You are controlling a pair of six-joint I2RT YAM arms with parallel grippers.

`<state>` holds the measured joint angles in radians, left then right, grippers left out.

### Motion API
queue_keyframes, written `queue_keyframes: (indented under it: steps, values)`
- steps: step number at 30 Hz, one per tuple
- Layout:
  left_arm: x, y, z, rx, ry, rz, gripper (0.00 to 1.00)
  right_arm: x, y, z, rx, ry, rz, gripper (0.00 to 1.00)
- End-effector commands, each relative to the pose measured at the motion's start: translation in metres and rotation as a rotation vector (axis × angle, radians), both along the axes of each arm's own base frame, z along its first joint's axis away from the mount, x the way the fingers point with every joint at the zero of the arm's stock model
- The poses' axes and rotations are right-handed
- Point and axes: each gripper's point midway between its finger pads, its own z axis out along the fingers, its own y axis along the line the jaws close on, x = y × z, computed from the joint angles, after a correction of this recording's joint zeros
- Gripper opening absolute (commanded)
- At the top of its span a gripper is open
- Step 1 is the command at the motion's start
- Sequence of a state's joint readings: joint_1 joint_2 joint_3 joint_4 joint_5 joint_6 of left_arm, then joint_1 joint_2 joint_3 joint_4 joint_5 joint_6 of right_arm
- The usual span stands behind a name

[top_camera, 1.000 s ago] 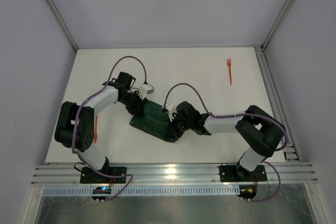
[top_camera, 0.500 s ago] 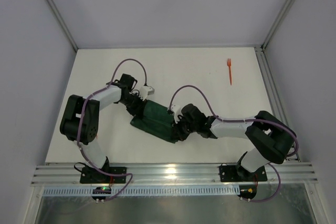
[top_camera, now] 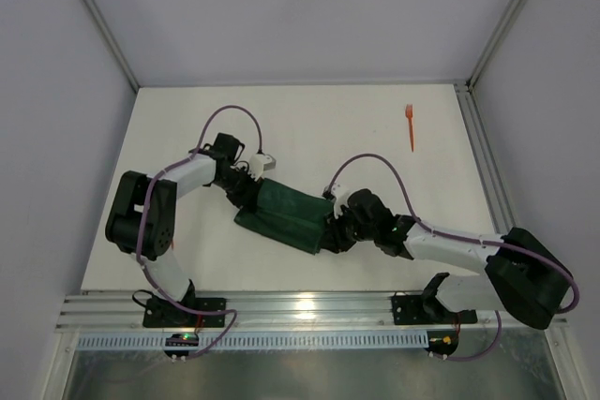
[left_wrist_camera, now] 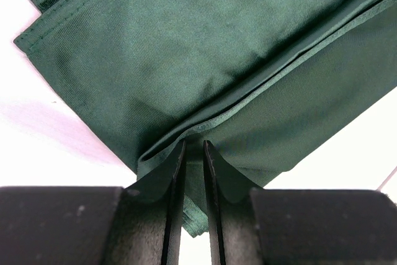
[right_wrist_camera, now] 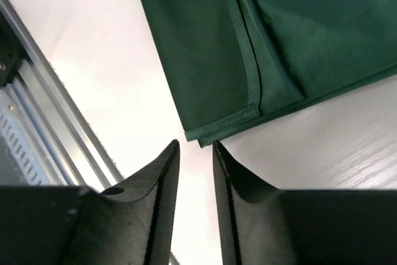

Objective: Fold the napkin into a case and place the utensils inside
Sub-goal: Fold the lower triangle-folded napkin at the center of the board.

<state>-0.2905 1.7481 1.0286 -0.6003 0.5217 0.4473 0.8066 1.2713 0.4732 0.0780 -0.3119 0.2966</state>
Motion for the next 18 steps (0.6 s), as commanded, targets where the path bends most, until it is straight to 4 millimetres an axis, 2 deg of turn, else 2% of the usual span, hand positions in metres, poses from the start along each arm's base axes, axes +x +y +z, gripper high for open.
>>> queue_keyframes:
  steps: [1,3,9,14,18]
  values:
    - [-0.015,0.009,-0.011,0.038,0.045,0.008,0.19,0.011,0.002,0.027,0.064,-0.033,-0.082,0.34]
    - [-0.016,0.009,-0.010,0.035,0.043,0.010,0.20,0.016,0.000,0.030,0.069,-0.033,-0.116,0.43]
    - [-0.016,0.010,-0.008,0.038,0.036,0.017,0.20,0.042,-0.009,0.013,0.049,0.015,-0.250,0.49]
    - [-0.017,0.010,-0.008,0.037,0.036,0.020,0.20,0.051,0.006,0.016,0.098,0.018,-0.221,0.49]
    - [-0.017,0.010,-0.006,0.034,0.030,0.018,0.20,0.049,0.009,0.003,0.101,0.051,-0.221,0.43]
